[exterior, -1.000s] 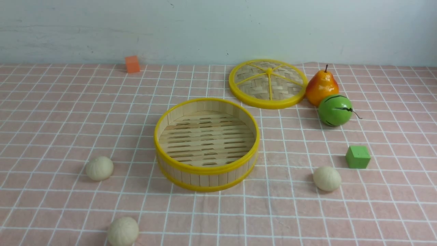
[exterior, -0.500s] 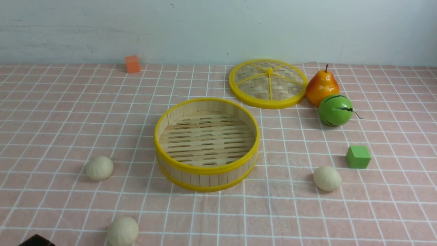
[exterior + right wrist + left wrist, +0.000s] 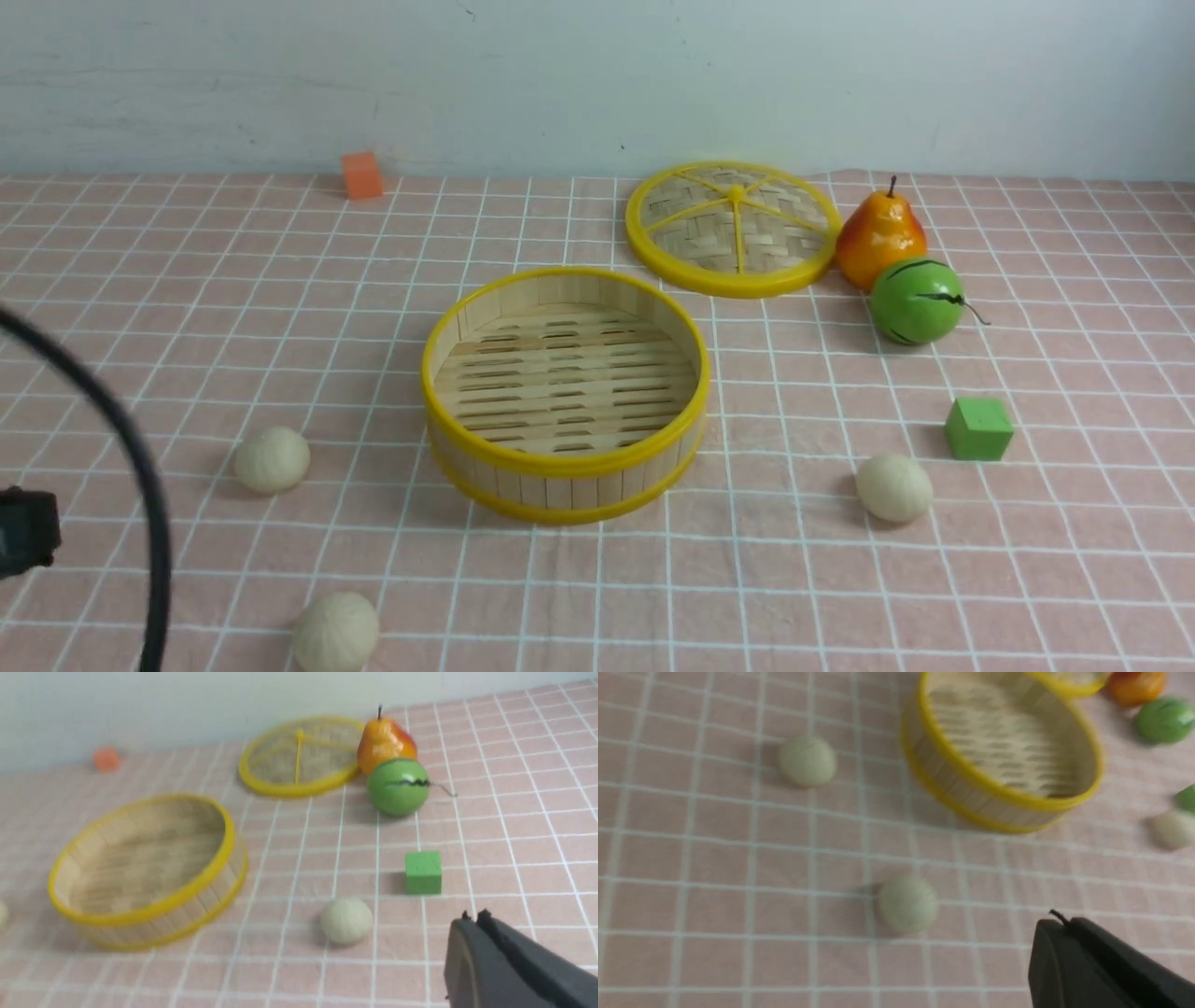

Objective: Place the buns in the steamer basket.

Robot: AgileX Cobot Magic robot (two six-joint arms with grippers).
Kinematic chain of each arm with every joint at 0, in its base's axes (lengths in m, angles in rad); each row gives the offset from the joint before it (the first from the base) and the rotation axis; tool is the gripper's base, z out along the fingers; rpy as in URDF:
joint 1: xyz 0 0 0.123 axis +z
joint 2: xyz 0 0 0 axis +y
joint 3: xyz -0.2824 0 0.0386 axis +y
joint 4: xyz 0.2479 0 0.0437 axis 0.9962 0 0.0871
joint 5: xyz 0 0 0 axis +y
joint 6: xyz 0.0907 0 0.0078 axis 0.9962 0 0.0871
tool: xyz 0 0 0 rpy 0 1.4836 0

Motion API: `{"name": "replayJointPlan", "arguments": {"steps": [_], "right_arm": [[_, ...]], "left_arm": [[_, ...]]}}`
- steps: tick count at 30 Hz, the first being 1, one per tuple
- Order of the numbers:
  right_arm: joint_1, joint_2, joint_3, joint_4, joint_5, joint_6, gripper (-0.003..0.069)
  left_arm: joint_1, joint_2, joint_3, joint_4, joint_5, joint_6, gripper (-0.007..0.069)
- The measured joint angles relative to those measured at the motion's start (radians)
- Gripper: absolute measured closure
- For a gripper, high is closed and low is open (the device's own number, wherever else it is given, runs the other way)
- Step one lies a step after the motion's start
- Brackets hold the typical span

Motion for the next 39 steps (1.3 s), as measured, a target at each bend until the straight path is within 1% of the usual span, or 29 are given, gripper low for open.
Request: {"name": "replayJointPlan", "arguments": {"steps": [1, 3, 5, 6, 7, 8, 9, 11, 13, 15, 16, 17, 18, 19, 20, 21, 22, 23, 24, 25, 27, 30, 32, 33, 36, 38, 39], "right_arm": [[0.010, 0.106, -0.087, 0.000, 0.096, -0.068, 0.0680], [0.044, 0.223, -0.170, 0.000, 0.212, -0.110, 0.0680], [0.072, 0.276, -0.202, -0.005, 0.255, -0.120, 0.0679], [0.144, 0.374, -0.251, -0.037, 0.323, -0.125, 0.0679], [0.144, 0.383, -0.255, -0.042, 0.329, -0.125, 0.0679], [0.207, 0.445, -0.286, -0.085, 0.371, -0.123, 0.0679], [0.236, 0.478, -0.296, -0.101, 0.389, -0.119, 0.0679], [0.304, 0.563, -0.335, -0.149, 0.419, -0.096, 0.0678], [0.337, 0.620, -0.369, -0.167, 0.427, -0.076, 0.0674], [0.350, 0.673, -0.408, -0.168, 0.427, -0.067, 0.0661], [0.350, 0.677, -0.416, -0.168, 0.427, -0.067, 0.0659], [0.350, 0.712, -0.444, -0.168, 0.425, -0.065, 0.0640], [0.348, 0.719, -0.447, -0.168, 0.425, -0.065, 0.0633], [0.343, 0.744, -0.465, -0.168, 0.418, -0.065, 0.0607], [0.336, 0.763, -0.474, -0.168, 0.410, -0.065, 0.0574], [0.329, 0.777, -0.479, -0.168, 0.403, -0.065, 0.0543], [0.327, 0.779, -0.479, -0.168, 0.400, -0.065, 0.0529], [0.312, 0.800, -0.482, -0.168, 0.385, -0.061, 0.0470], [0.305, 0.808, -0.483, -0.168, 0.379, -0.055, 0.0447], [0.288, 0.825, -0.484, -0.168, 0.369, -0.043, 0.0392], [0.263, 0.846, -0.484, -0.168, 0.359, -0.035, 0.0328], [0.228, 0.876, -0.485, -0.168, 0.357, -0.029, 0.0247], [0.217, 0.891, -0.485, -0.168, 0.356, -0.027, 0.0218], [0.217, 0.891, -0.485, -0.168, 0.356, -0.027, 0.0216], [0.214, 0.901, -0.485, -0.168, 0.354, -0.026, 0.0204], [0.214, 0.901, -0.485, -0.166, 0.348, -0.026, 0.0205], [0.214, 0.901, -0.485, -0.165, 0.342, -0.026, 0.0207]], "left_arm": [[0.000, 0.097, -0.070, 0.081, 0.067, 0.000, 0.0638], [0.000, 0.206, -0.137, 0.136, 0.119, 0.000, 0.0638], [0.000, 0.267, -0.167, 0.148, 0.131, 0.000, 0.0638], [0.000, 0.354, -0.200, 0.158, 0.136, 0.000, 0.0638], [0.000, 0.364, -0.208, 0.159, 0.137, 0.000, 0.0638], [0.000, 0.440, -0.238, 0.161, 0.139, 0.000, 0.0637], [0.000, 0.477, -0.249, 0.163, 0.141, 0.000, 0.0635], [0.000, 0.571, -0.292, 0.166, 0.148, -0.002, 0.0604], [0.000, 0.661, -0.330, 0.168, 0.151, -0.009, 0.0539], [0.000, 0.745, -0.374, 0.185, 0.144, -0.013, 0.0445], [0.000, 0.745, -0.379, 0.188, 0.144, -0.013, 0.0445], [0.000, 0.812, -0.421, 0.202, 0.127, -0.015, 0.0344], [0.000, 0.819, -0.425, 0.207, 0.124, -0.015, 0.0332], [0.000, 0.865, -0.456, 0.218, 0.101, -0.015, 0.0253], [0.000, 0.902, -0.481, 0.225, 0.080, -0.015, 0.0190], [0.000, 0.938, -0.502, 0.232, 0.061, -0.016, 0.0144], [0.000, 0.938, -0.502, 0.232, 0.057, -0.016, 0.0135], [0.000, 0.993, -0.527, 0.235, 0.024, -0.016, 0.0075], [0.000, 1.011, -0.534, 0.236, 0.015, -0.016, 0.0062], [0.000, 1.046, -0.545, 0.237, -0.002, -0.016, 0.0045], [0.000, 1.105, -0.554, 0.239, -0.023, -0.016, 0.0044], [0.000, 1.187, -0.557, 0.238, -0.039, -0.016, 0.0070], [0.000, 1.231, -0.557, 0.235, -0.050, -0.016, 0.0093], [0.000, 1.236, -0.557, 0.235, -0.051, -0.016, 0.0095], [0.000, 1.293, -0.557, 0.229, -0.078, -0.016, 0.0139], [0.000, 1.312, -0.557, 0.227, -0.092, -0.017, 0.0182], [0.000, 1.316, -0.557, 0.226, -0.103, -0.019, 0.0218]]}}
